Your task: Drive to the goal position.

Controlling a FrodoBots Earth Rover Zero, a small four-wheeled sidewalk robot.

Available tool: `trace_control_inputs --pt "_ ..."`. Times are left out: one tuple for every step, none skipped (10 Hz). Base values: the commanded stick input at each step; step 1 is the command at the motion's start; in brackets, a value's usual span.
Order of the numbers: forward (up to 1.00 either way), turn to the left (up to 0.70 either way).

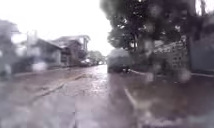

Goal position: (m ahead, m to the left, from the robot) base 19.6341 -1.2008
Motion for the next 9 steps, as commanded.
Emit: trace_control_inputs --pt "1.0 0.0" --pt "1.0 0.0" --pt "1.0 0.0" --pt "1.0 0.0" --pt "1.0 0.0" --pt "1.0 0.0" --pt "1.0 0.05" --pt "1.0 0.26" --pt "1.0 0.27"
